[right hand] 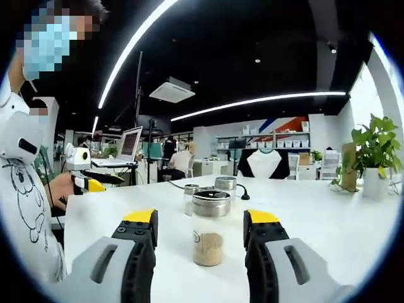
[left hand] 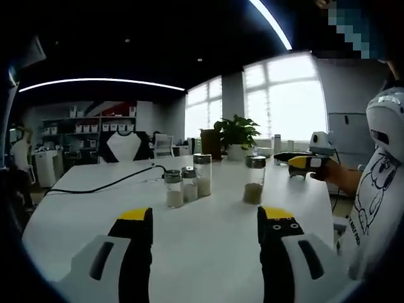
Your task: Rotate the seasoning bottle until the label or dispensing opening points toward the visible target arrow and the bottle remains upright within the marked orientation range
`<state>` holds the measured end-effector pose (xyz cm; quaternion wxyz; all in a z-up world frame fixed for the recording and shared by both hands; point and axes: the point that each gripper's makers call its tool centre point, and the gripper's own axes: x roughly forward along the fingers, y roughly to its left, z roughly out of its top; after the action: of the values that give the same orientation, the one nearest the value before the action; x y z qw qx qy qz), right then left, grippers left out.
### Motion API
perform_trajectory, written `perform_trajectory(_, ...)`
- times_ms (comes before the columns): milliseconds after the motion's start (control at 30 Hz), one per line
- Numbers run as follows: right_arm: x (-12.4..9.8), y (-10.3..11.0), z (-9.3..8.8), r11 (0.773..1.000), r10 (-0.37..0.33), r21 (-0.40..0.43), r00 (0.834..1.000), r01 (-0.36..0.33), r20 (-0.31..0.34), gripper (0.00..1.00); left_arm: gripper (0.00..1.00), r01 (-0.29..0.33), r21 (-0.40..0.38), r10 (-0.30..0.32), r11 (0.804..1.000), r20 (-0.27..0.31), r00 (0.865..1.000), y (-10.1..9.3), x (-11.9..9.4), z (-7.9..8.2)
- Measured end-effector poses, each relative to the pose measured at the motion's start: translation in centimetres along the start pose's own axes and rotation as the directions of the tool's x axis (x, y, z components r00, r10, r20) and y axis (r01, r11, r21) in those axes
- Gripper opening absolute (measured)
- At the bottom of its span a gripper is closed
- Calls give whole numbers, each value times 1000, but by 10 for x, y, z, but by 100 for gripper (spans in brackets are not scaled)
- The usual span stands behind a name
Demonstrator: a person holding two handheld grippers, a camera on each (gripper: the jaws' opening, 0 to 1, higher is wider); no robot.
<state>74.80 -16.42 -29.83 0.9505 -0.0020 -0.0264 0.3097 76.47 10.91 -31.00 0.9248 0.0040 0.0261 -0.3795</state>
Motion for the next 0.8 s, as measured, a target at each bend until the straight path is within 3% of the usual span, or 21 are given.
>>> perform_trajectory(200, -3, -6, -10, 999, -42, -12, 999, 42, -16, 61, 71, 5, -7, -5, 1000, -3, 1000, -2, 9, 1)
perform_trajectory(467, -2, -9, -30, 998, -37, -59, 996, 32, -84, 60, 67, 4, -13, -4, 1000, 16, 1000, -2, 15, 9)
perform_trajectory(800, -9, -14, -21, 999, -34, -22, 999, 33, -17, 57, 67, 17, 33, -18, 999, 17, 1000, 0, 30, 28)
